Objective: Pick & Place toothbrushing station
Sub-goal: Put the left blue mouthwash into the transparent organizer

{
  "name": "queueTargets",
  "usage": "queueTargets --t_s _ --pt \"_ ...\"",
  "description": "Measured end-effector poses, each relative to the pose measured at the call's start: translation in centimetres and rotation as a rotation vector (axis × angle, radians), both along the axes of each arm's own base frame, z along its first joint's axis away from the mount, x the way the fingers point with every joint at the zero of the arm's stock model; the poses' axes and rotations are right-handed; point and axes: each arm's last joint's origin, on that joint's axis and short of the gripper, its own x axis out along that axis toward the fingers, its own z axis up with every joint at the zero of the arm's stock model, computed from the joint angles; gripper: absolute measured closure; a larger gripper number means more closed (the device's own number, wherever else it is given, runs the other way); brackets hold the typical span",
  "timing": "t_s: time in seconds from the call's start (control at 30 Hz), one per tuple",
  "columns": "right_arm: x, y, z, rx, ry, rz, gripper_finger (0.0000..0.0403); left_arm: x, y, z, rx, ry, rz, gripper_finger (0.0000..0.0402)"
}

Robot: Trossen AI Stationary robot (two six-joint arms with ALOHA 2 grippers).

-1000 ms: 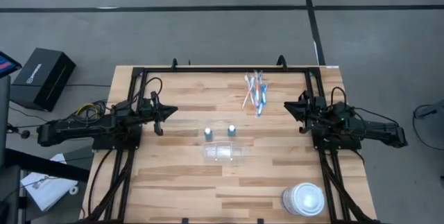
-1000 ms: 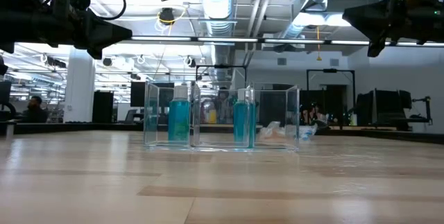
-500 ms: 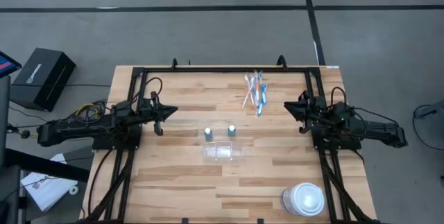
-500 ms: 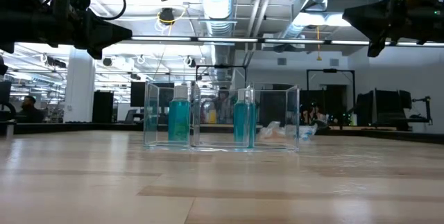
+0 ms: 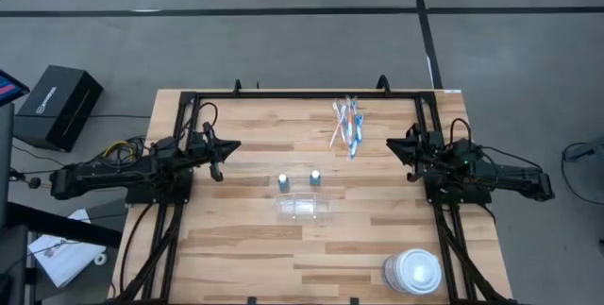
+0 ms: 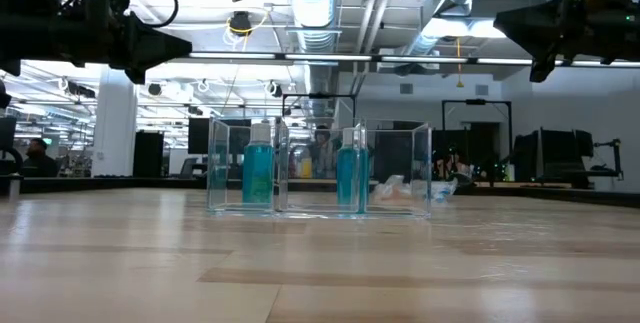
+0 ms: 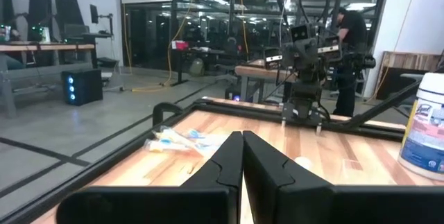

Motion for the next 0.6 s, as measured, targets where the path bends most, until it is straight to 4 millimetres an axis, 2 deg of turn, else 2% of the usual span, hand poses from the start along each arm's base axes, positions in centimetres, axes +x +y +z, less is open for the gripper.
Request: queueTargets --t_s 0.23,0.43,0.6 --pt "0.00 0.00 0.01 0.000 -0.001 0.000 0.0356 0.05 0.01 -0.01 -0.038 -0.012 -0.004 0.0399" --pt "0.00 0.00 0.00 0.000 -0.001 0.000 0.0356 0.22 0.05 -0.26 -0.181 -0.035 -0.015 0.0399" --pt "0.00 0.00 0.01 0.000 -0.001 0.000 0.0356 0.34 0.27 -0.46 -0.310 -0.066 0.040 0.0399"
